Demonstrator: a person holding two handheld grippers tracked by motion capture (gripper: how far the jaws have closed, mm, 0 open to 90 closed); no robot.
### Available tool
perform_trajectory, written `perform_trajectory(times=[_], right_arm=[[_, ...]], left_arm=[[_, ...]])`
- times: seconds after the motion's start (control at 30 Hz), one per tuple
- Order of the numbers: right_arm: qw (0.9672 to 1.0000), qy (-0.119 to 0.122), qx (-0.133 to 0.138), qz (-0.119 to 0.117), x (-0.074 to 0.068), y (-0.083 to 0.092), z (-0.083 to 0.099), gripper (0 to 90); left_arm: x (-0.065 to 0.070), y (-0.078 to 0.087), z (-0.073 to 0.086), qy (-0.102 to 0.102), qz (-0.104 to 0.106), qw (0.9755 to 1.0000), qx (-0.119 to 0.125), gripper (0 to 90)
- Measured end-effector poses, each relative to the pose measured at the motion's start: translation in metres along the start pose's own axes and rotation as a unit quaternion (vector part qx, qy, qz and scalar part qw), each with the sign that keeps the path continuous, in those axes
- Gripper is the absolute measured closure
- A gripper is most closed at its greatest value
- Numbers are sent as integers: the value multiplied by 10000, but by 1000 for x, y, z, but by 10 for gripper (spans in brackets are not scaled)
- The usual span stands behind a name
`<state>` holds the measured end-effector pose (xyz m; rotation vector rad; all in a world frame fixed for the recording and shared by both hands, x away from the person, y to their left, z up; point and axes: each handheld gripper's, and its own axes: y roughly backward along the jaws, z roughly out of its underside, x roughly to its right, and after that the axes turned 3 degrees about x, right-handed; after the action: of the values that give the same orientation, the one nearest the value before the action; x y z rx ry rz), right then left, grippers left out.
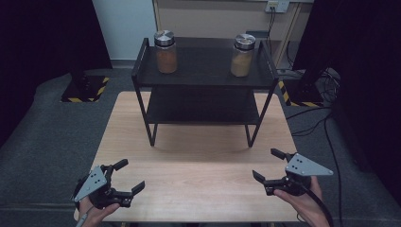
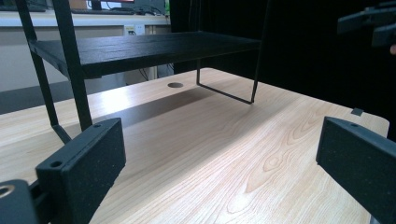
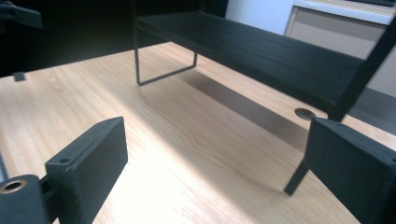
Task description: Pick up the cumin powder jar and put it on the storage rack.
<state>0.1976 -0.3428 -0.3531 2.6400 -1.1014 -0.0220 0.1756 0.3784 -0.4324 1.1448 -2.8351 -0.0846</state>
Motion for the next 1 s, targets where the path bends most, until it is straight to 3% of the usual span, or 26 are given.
perform_trajectory(times=[0.2,0.47,0.83,1.0], right_arm=[[9990,-143,43,429,-21,9,30,49],[9960,-518,174,712,-37,25,61,45],[9939,-697,193,834,-45,41,74,45],[9923,-786,322,898,-46,43,82,42]], left_arm=[[1,0,0,-24,-33,10000,7,1],[2,1,0,-50,-88,9999,49,1],[4,2,2,-49,-203,9997,137,1],[4,5,3,-52,-263,9994,227,1]])
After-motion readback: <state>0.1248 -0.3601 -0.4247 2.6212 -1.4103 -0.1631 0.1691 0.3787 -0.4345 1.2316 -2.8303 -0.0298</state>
